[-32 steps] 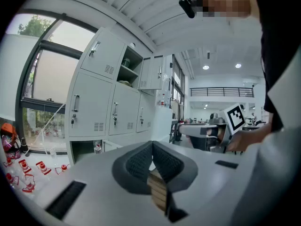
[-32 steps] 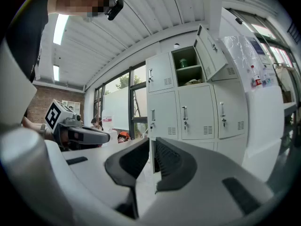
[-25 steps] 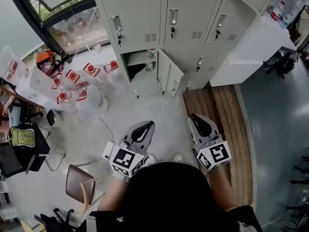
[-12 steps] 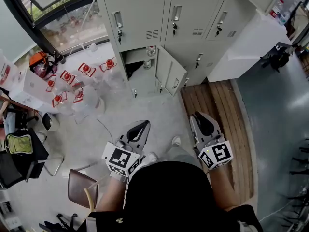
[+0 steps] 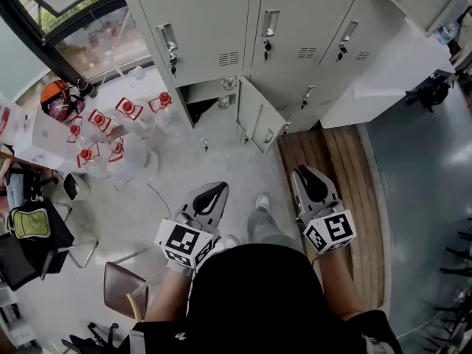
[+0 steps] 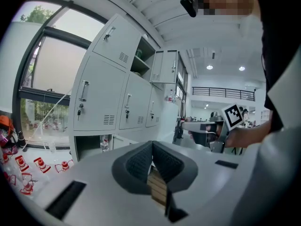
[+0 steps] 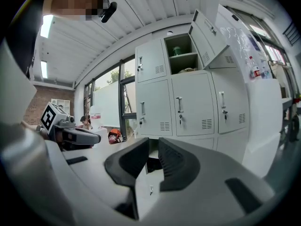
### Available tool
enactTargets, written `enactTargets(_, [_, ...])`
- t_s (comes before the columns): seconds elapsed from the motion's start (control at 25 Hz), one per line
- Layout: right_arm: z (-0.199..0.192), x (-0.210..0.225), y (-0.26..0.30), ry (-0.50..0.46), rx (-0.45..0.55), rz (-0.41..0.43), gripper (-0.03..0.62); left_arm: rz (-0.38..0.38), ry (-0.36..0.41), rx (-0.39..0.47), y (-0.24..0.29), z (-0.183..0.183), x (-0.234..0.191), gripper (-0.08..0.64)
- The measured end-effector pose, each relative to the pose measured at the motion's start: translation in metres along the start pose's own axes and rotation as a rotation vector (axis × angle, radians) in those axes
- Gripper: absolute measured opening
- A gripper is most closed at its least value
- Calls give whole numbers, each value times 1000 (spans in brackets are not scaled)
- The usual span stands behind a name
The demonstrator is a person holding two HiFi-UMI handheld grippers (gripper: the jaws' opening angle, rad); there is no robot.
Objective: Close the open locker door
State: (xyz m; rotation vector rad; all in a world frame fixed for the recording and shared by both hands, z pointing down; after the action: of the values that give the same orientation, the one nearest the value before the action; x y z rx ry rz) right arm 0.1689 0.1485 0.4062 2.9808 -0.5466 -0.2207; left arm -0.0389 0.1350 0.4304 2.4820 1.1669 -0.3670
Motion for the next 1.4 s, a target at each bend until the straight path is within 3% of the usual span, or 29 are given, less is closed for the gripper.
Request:
enactTargets(0.44, [-4, 94, 103, 23, 0, 149, 61, 125, -3, -1, 99, 41, -28, 21])
enactTargets(0.76, [-36, 149, 161, 14, -46, 300, 61, 246, -23, 1, 153, 54, -41, 21])
enactTargets(0.96, [-57, 164, 185, 74, -92, 365, 63, 289, -38, -14, 167, 55, -46, 22])
enactTargets(1.12, [-81, 163, 195, 62, -160, 416, 87, 305, -45, -43, 170, 50, -55, 22])
enactTargets(1.4, [-133, 150, 194, 56, -273, 456, 107, 279, -61, -104, 172, 34, -72, 22])
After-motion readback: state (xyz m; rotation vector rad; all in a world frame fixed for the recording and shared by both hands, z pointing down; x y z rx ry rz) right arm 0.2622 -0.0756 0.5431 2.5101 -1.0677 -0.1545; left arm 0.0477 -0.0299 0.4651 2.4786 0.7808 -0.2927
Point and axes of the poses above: the fingertips, and each gripper's own axes: y forward along the fingers, x to its right, z out of its top, the point moved 3 cm from there along -y, backward along the fingers, and after that the axes turned 13 degrees about -y, right-handed, at the moved point
